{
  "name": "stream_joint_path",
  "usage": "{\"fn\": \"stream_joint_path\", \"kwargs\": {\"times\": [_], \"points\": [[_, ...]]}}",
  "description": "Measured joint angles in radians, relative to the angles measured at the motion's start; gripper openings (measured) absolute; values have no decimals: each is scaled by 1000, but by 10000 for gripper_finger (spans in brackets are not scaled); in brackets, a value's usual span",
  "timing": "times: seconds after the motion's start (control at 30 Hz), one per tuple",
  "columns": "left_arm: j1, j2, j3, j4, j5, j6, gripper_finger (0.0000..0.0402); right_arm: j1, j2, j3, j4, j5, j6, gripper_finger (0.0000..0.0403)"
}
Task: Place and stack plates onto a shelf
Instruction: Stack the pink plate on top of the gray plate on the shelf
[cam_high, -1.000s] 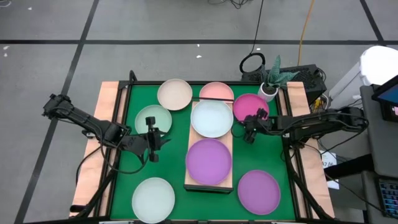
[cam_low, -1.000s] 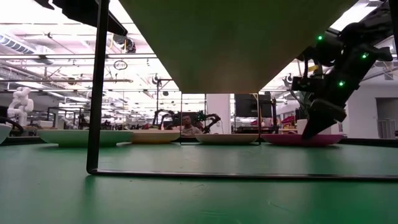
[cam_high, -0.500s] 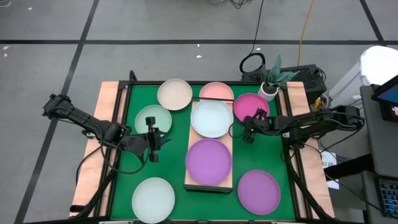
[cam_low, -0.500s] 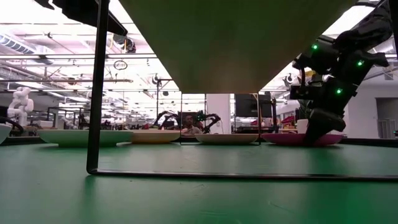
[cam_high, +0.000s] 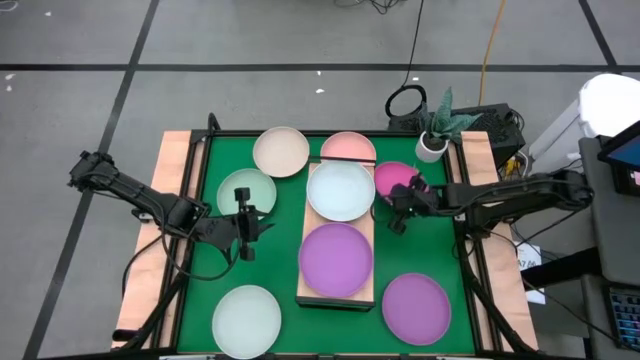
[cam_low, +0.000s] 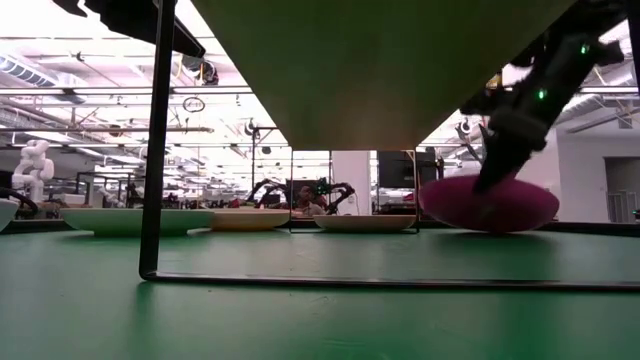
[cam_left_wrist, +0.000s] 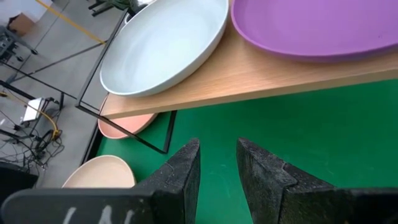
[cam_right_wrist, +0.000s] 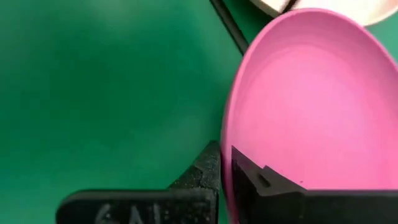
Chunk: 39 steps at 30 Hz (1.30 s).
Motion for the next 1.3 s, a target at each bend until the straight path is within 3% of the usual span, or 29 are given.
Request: {"fn": "stream_joint_path", "kwargs": {"times": [0.33,0.53,0.67,1.3], "points": [[0,0,0,0,0,-4,111,164,-1,170,-224,32,211,4],[0,0,0,0,0,-6,111,251,-2,248,-344,156,294,4],[0,0,0,0,0,-7,111,293,-2,286,-384,182,336,4],[0,0,0,0,1,-55,111,444,3,480,-527,420,335,4]]}}
